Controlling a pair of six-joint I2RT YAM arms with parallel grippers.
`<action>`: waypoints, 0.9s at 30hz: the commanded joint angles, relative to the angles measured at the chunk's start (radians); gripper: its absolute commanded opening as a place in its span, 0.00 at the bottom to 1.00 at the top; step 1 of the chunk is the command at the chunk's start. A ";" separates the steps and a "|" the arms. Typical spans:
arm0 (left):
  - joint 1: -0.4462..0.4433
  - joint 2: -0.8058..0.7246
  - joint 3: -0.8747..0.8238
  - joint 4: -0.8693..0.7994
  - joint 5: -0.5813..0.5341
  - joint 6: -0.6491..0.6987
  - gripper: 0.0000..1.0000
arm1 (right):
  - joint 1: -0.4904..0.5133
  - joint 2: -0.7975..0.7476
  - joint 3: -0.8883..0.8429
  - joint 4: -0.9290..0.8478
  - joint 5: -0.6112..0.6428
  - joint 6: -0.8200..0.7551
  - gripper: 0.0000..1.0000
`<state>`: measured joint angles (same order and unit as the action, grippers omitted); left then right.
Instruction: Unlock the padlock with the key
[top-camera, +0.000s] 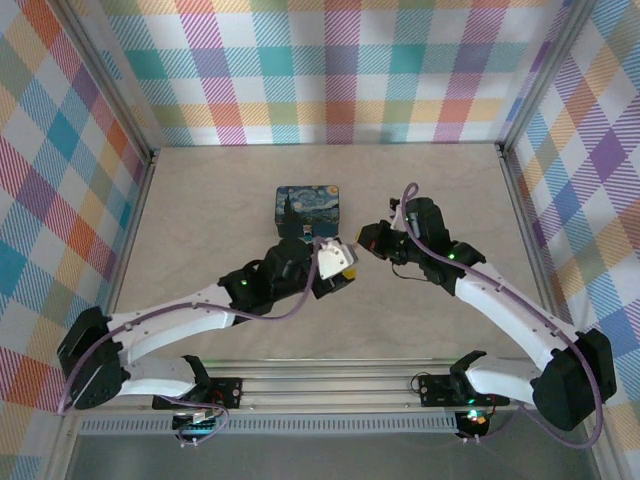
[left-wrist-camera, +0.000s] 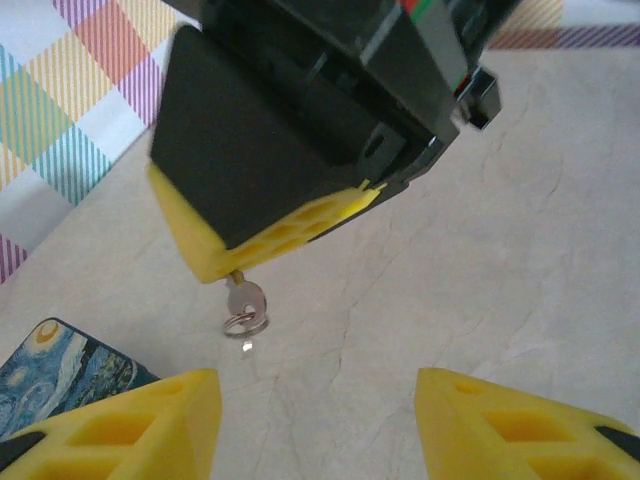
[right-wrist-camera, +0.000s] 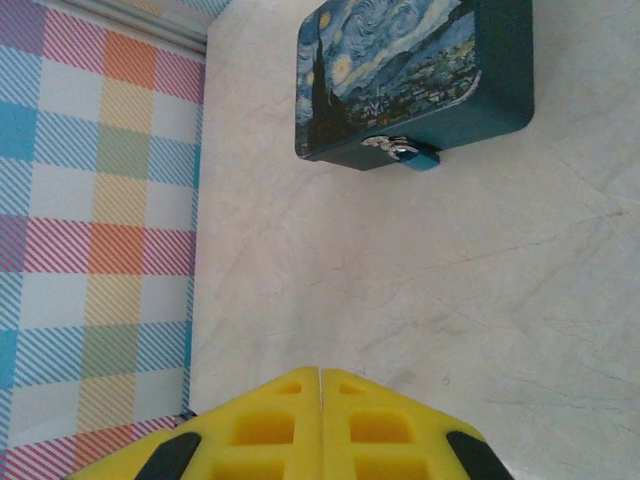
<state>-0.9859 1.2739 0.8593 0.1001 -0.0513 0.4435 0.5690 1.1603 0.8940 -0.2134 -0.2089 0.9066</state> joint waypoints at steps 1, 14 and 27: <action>-0.008 0.042 0.047 0.114 -0.085 0.046 0.53 | 0.007 -0.014 0.028 -0.040 0.019 0.020 0.00; -0.003 0.190 0.115 0.181 -0.137 0.021 0.51 | 0.006 -0.033 0.034 -0.049 0.006 0.032 0.00; 0.024 0.175 0.103 0.132 -0.083 -0.089 0.00 | 0.006 -0.087 0.029 -0.047 0.039 0.052 0.16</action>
<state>-0.9829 1.4666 0.9516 0.2562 -0.1772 0.4122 0.5690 1.1145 0.8959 -0.2718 -0.1497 0.9634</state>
